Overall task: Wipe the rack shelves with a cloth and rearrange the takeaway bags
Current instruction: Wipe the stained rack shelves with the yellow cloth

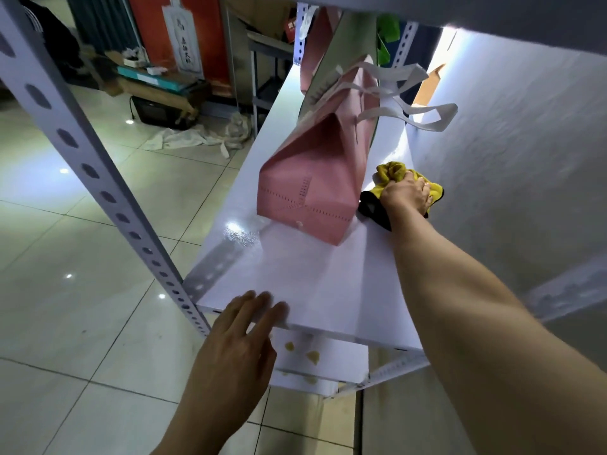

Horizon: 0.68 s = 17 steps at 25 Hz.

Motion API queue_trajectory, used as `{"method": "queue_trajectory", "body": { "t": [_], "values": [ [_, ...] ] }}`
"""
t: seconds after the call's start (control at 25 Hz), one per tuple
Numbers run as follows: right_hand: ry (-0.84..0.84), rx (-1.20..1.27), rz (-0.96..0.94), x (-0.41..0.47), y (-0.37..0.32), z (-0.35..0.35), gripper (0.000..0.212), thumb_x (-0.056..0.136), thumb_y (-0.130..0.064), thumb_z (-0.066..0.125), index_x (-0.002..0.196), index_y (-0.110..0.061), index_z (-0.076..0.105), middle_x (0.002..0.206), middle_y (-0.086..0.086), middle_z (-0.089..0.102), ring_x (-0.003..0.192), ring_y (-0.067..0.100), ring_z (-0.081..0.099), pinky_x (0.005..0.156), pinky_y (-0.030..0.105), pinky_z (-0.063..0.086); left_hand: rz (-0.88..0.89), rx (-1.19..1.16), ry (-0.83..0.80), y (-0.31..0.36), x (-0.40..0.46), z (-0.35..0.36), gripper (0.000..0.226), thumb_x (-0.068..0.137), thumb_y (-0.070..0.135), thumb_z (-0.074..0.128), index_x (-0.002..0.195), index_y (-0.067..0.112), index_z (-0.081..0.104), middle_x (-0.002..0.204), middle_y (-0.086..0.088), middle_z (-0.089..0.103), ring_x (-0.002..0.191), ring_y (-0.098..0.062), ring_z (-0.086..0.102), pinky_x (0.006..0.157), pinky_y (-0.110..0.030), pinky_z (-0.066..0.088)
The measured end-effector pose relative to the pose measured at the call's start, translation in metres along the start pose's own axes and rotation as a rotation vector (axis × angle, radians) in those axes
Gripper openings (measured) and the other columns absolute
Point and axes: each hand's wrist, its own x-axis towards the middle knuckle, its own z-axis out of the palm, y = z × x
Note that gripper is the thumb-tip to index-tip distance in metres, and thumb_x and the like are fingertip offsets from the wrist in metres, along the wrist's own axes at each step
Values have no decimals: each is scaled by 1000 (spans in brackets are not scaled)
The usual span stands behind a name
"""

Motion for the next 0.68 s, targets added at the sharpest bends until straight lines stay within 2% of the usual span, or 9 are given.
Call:
{"method": "queue_trajectory", "body": {
  "t": [0.16, 0.28, 0.4, 0.52, 0.68],
  "values": [
    [1, -29, -28, 16, -5, 5, 50, 100, -27, 39, 150, -18, 40, 163, 11, 26, 154, 27, 12, 126, 44, 3, 62, 31, -31, -8, -5, -3, 57, 86, 21, 44, 142, 17, 57, 148, -6, 53, 137, -29, 50, 110, -47, 45],
    [2, -59, -47, 4, -1, 1, 47, 100, -24, 38, 147, -17, 42, 159, 12, 32, 152, 28, 17, 125, 45, 9, 99, 40, -60, -15, -8, -3, 61, 88, 23, 44, 149, 19, 48, 157, -4, 43, 145, -25, 39, 118, -41, 31],
    [11, -113, -48, -32, 8, -5, 45, 99, -15, 36, 143, -15, 44, 152, 15, 39, 148, 31, 24, 123, 46, 14, 118, 30, -101, -22, -12, -3, 65, 90, 20, 54, 153, 21, 39, 162, -3, 34, 149, -23, 31, 122, -39, 27],
    [3, -178, -143, -80, 28, -14, 43, 98, -13, 38, 140, -13, 48, 146, 17, 45, 144, 32, 30, 122, 46, 18, 165, 40, -148, -29, -14, -5, 76, 86, 17, 67, 156, 19, 35, 163, -5, 29, 150, -25, 30, 121, -43, 28],
    [-7, -149, -233, -149, 53, -21, 47, 95, -13, 45, 141, -14, 51, 144, 15, 49, 138, 34, 38, 118, 44, 27, 190, 12, -187, -34, -16, -8, 77, 90, 19, 62, 158, 16, 27, 166, -7, 19, 153, -28, 20, 124, -45, 22]
  ]
}}
